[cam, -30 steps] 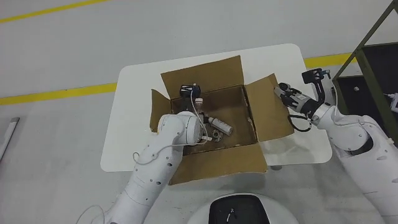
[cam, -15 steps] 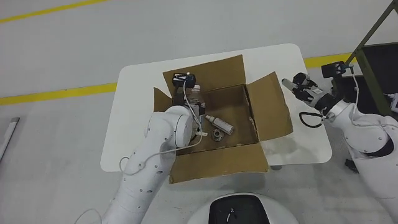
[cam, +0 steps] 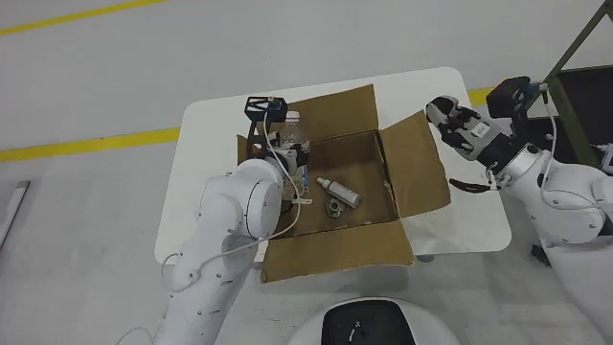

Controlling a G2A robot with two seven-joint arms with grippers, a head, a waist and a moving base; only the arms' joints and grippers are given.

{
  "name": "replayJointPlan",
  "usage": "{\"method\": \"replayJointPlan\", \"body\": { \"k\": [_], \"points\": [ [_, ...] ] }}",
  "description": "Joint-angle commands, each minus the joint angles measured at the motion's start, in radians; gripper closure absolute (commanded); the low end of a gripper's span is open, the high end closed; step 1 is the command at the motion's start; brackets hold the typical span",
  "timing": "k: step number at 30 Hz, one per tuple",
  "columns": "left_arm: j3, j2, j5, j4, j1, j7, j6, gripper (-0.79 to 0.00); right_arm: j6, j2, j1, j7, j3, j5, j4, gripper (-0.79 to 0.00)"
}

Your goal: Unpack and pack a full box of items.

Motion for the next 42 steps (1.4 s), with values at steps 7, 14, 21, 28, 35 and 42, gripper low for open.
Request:
{"method": "replayJointPlan", "body": {
  "k": [7, 14, 21, 28, 35, 42],
  "points": [
    [-0.091, 0.013, 0.081, -0.033, 0.024, -0.057, -0.048, 0.000, -0.032, -0.021, 0.102, 0.026, -0.177, -0.008, 0.151, 0.000],
    [-0.158, 0.020, 0.130, -0.015, 0.069, -0.070, -0.045, 0.000, -0.027, -0.030, 0.122, -0.006, -0.208, 0.008, 0.276, 0.000],
    [-0.184, 0.021, 0.177, 0.043, 0.090, -0.050, -0.036, 0.000, -0.025, -0.030, 0.111, -0.009, -0.202, 0.001, 0.321, 0.000],
    [-0.174, 0.014, 0.161, 0.059, 0.091, -0.039, -0.040, 0.000, -0.031, -0.030, 0.105, -0.011, -0.197, 0.015, 0.325, 0.000],
    [-0.187, 0.014, 0.170, 0.013, 0.079, -0.042, -0.096, 0.000, -0.058, -0.030, 0.116, 0.003, -0.188, 0.035, 0.284, 0.000],
    [-0.254, 0.021, 0.226, -0.041, 0.072, -0.053, -0.117, 0.000, -0.089, -0.034, 0.137, 0.040, -0.219, 0.043, 0.277, 0.000]
  ]
}}
